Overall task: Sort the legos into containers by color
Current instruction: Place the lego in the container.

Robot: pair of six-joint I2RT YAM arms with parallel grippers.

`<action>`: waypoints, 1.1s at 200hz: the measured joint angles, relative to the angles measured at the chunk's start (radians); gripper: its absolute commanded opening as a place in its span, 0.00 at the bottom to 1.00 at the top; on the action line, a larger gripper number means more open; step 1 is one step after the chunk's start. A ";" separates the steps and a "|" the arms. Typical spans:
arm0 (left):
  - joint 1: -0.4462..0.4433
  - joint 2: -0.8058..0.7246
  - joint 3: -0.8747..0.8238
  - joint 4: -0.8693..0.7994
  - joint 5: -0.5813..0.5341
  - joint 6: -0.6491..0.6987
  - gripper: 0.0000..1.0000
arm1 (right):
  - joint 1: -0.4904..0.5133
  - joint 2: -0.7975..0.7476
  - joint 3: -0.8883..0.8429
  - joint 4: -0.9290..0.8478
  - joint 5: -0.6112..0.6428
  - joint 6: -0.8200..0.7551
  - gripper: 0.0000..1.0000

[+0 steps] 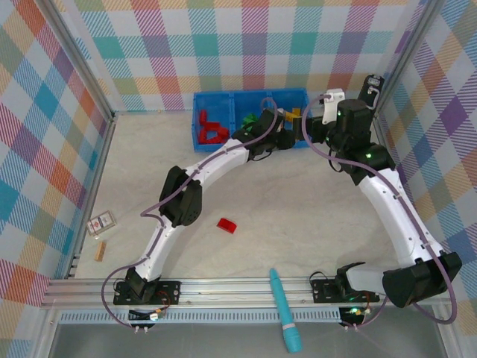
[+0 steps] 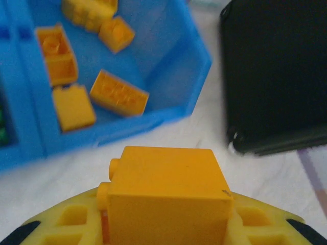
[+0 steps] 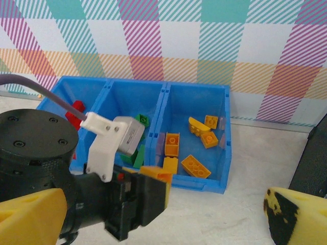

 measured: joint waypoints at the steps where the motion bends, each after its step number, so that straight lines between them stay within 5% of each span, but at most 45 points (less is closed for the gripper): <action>1: 0.000 0.001 0.002 0.003 -0.001 0.000 0.29 | 0.000 0.000 0.000 0.000 0.000 0.000 0.99; 47: 0.000 0.101 0.076 0.222 -0.110 0.042 0.33 | 0.000 -0.005 -0.031 0.007 0.000 0.000 0.99; 86: 0.000 0.248 0.256 0.260 -0.211 0.099 0.40 | 0.000 -0.008 -0.037 0.007 0.003 -0.001 0.99; 152: 0.001 0.281 0.264 0.281 -0.293 0.130 0.59 | 0.000 -0.026 -0.051 0.008 0.008 -0.008 0.99; 220: 0.001 0.272 0.245 0.285 -0.292 0.166 0.57 | 0.000 -0.035 -0.069 0.019 0.011 -0.009 0.99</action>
